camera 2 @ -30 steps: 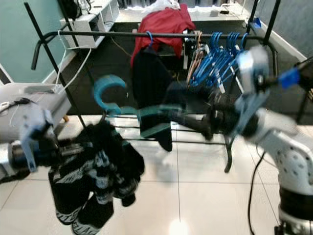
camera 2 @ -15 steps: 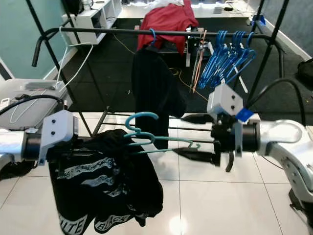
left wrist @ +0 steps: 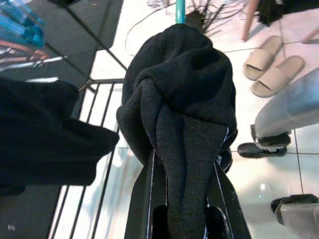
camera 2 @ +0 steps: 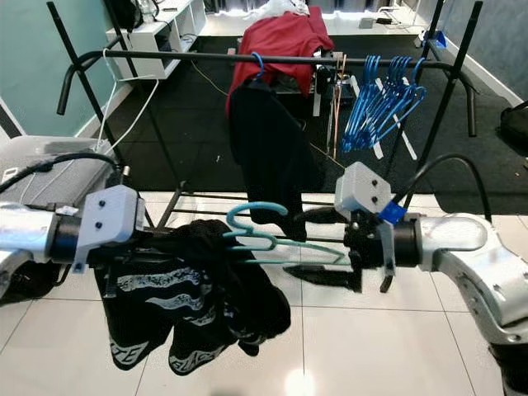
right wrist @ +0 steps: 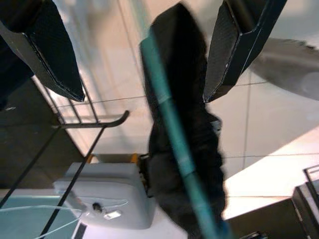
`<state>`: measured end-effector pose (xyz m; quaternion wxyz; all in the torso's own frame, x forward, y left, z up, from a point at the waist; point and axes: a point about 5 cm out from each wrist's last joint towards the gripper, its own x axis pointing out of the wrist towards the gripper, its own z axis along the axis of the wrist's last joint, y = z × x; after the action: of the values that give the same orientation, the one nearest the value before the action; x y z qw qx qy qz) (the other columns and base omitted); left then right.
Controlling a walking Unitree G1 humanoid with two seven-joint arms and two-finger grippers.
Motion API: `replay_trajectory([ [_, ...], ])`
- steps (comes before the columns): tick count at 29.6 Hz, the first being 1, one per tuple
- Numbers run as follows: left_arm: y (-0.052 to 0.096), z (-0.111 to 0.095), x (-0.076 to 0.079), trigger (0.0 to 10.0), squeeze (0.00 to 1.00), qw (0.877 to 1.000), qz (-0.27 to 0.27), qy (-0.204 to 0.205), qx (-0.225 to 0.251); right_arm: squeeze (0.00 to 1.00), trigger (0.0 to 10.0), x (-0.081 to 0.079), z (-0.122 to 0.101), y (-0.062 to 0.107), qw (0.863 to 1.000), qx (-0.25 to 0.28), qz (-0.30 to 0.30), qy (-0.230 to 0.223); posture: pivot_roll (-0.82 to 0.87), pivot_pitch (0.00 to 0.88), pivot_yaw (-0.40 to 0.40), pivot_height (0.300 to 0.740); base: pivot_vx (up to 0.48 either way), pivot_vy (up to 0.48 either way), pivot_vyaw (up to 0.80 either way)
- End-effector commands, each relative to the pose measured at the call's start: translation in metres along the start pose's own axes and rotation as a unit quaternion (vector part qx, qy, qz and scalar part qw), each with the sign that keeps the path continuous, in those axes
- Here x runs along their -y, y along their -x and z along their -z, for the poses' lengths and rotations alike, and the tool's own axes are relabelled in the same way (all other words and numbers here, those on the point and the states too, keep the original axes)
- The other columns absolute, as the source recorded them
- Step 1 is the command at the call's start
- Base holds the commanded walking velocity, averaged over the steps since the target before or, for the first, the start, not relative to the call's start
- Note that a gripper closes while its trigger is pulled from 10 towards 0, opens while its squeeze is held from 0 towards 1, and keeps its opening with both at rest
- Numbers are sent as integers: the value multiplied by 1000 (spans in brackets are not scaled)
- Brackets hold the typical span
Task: Hang hanger
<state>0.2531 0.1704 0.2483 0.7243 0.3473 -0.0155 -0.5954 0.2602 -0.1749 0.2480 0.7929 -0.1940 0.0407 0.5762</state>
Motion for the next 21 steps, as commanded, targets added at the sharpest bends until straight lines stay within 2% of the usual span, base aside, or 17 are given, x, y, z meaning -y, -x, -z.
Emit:
replay_trajectory([
  [1, -3, -7, 1, 10000, 0, 1000, 12, -22, 9, 0, 10000, 0, -1, -3, 1000, 1, 0, 9, -106, 39, 12, 740, 0, 0, 0],
  [7, -7, -12, 0, 10000, 0, 999, 20, -31, 16, 0, 10000, -1, -2, -4, 1000, 0, -3, 8, -104, 39, 11, 740, 0, 0, 0],
  [11, -14, -19, -1, 10000, 0, 998, 30, -43, 32, 0, 10000, -12, 2, -15, 999, 2, -36, -4, -101, 45, 10, 740, 0, 0, 0],
  [21, -18, -23, -2, 10000, 0, 997, 36, -48, 40, 0, 10000, -17, 3, -24, 998, 13, -52, -9, -103, 49, 9, 740, 0, 0, 0],
])
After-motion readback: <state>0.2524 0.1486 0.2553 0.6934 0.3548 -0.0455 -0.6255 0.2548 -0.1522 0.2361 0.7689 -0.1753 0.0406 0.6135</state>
